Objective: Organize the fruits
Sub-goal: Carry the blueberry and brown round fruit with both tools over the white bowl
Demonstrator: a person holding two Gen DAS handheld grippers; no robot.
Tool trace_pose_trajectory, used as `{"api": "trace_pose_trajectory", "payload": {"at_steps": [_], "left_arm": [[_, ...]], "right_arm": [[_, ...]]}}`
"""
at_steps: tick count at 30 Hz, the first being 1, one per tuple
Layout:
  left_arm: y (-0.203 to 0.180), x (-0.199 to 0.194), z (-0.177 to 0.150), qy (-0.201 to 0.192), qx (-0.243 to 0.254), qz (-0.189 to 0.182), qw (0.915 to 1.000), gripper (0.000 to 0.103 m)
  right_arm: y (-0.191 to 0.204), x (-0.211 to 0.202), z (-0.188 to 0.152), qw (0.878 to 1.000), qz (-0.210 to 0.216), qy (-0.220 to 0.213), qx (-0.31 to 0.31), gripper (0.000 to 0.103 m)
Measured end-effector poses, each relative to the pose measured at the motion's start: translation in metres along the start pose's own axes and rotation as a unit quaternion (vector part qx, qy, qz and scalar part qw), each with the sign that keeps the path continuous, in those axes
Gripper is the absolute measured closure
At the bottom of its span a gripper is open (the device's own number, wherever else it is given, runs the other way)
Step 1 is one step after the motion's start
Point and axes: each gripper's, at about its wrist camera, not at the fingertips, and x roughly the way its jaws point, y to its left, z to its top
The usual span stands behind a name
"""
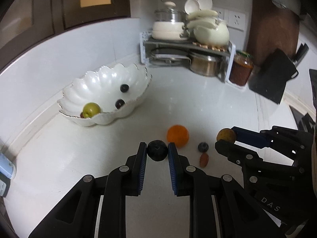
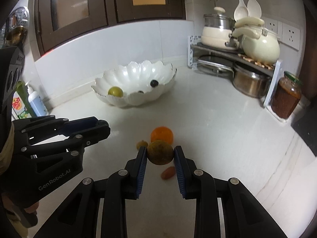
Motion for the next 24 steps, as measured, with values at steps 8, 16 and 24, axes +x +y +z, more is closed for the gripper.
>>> {"api": "trace_pose_trajectory", "payload": {"at_steps": [8,16,24], "left_arm": [[0.004,-0.016,0.011,-0.027,-0.018,0.016,0.9994,0.081],[0.013,-0.03,0.02,-0.052,-0.036,0.039,0.9972,0.081],[0.026,-0.04,0.033,-0.077,-0.05,0.06,0.9939,0.081]], "right_arm": [[0.002,-0.012,0.019,0.999,-0.002,-0.031,-0.015,0.073],[0.005,-0.017,0.039,0.998,0.004,-0.06,-0.025,0.073],[0.013,-0.018,0.057,0.996,0.012,-0.082,-0.034,0.073]]}}
